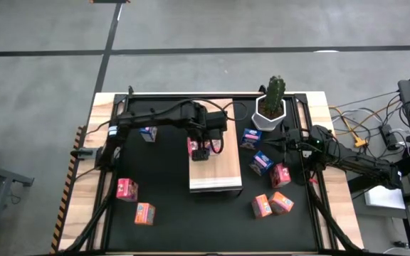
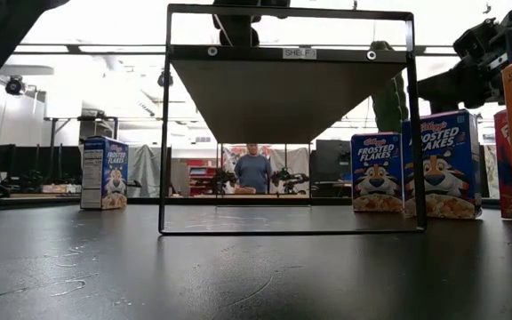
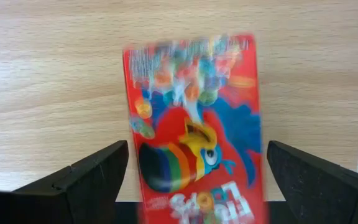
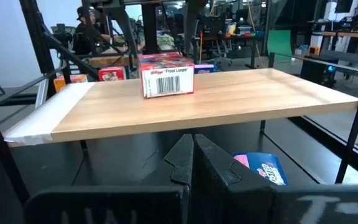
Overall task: Stack cereal on shelf
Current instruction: Put the top left red cereal box on the shelf
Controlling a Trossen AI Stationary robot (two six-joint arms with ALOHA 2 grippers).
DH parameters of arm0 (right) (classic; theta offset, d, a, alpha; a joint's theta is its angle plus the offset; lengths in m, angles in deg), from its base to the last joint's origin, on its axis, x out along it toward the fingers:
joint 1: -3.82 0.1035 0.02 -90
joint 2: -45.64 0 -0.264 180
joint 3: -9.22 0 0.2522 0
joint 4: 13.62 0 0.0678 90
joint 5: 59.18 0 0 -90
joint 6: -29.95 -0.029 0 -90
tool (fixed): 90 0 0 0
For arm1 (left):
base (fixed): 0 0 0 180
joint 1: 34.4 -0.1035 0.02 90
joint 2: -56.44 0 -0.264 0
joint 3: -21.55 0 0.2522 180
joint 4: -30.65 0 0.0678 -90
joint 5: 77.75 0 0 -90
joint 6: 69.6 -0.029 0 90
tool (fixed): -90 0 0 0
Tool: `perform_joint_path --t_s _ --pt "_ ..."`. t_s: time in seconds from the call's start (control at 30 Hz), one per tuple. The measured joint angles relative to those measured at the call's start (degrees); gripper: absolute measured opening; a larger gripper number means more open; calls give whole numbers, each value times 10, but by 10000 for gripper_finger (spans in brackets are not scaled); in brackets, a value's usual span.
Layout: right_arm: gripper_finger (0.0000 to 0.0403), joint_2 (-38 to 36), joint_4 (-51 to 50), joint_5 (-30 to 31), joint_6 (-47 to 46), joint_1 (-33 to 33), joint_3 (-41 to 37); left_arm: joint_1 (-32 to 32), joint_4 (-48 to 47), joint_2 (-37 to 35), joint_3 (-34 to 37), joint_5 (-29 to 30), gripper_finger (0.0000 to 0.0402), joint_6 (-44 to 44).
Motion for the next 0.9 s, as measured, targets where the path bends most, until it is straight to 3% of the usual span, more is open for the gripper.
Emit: perform_joint_path --t_s 0.3,0.5,0.63,0.9 --pt "9 0 -2 -2 -9 0 26 2 -9 -11 -17 0 375 -31" --pt "9 7 -9 -2 -16 7 74 15 9 -109 0 4 374 -36" --pt "9 32 -17 -2 -9 18 108 31 118 -206 116 42 364 -26" --pt "9 149 -17 2 11 32 192 52 422 -426 493 105 340 36"
